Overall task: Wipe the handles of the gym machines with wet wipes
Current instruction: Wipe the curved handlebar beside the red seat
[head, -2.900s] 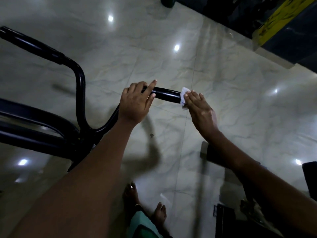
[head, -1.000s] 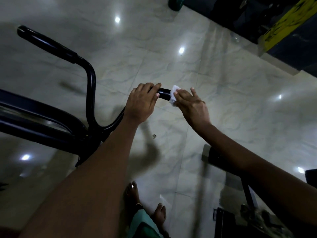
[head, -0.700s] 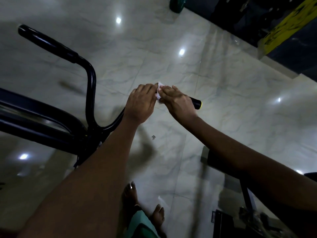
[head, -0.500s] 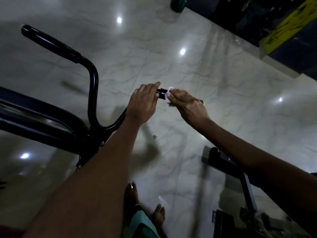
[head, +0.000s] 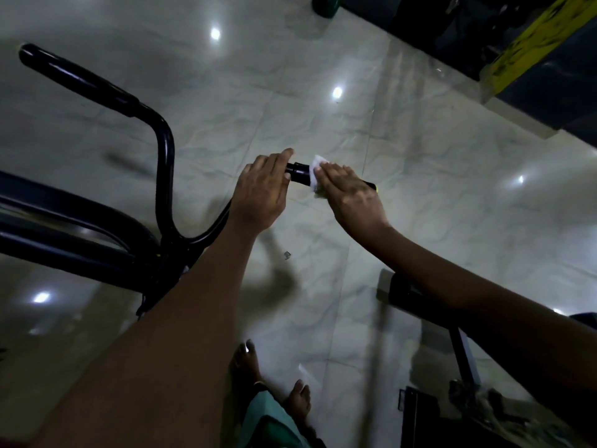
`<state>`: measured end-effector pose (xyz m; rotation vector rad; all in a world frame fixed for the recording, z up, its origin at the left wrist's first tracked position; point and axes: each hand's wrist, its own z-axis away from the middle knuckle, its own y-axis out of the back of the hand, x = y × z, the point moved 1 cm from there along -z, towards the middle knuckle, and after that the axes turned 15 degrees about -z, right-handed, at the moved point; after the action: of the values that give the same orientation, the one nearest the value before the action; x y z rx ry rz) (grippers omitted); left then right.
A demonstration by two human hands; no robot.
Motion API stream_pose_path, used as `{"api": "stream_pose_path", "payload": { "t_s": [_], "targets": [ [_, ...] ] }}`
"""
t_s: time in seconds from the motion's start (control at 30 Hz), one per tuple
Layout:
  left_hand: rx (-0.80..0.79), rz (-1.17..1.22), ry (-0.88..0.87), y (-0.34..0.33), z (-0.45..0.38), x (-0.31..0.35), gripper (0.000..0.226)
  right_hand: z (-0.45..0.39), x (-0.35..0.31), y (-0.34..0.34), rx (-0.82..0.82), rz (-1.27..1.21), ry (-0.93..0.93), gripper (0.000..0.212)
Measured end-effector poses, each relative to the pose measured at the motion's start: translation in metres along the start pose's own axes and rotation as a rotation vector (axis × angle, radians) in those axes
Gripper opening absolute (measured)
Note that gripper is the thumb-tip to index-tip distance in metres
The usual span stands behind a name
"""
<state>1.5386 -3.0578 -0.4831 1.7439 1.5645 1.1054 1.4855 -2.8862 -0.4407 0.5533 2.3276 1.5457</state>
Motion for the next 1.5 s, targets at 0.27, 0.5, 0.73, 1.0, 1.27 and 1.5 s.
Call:
{"api": "stream_pose_path", "payload": {
  "t_s": [0.27, 0.5, 0.73, 1.0, 1.27, 1.5],
  "targets": [
    [0.034, -0.006, -0.047, 0.000, 0.000, 0.000, 0.038, -0.032, -0.021, -0.011, -0.088, 0.052, -0.034, 0.048],
    [0.020, 0.003, -0.043, -0.002, 0.000, 0.000, 0.039, -0.017, -0.001, -0.002, -0.094, 0.023, -0.031, 0.052],
    [-0.017, 0.025, -0.012, 0.001, 0.000, 0.002, 0.040, -0.009, 0.012, 0.008, -0.033, 0.085, 0.026, 0.038],
    [-0.080, 0.010, 0.037, 0.005, -0.001, 0.004, 0.039, 0.010, 0.030, 0.025, -0.306, -0.209, -0.264, 0.064],
    [-0.404, -0.097, 0.165, 0.029, -0.012, 0.022, 0.037, 0.008, 0.039, 0.052, -0.465, -0.360, -0.386, 0.027],
    [-0.467, -0.107, 0.138, 0.040, -0.014, 0.025, 0.049, 0.022, 0.030, 0.064, -0.136, -0.718, -0.900, 0.042]
  ]
}}
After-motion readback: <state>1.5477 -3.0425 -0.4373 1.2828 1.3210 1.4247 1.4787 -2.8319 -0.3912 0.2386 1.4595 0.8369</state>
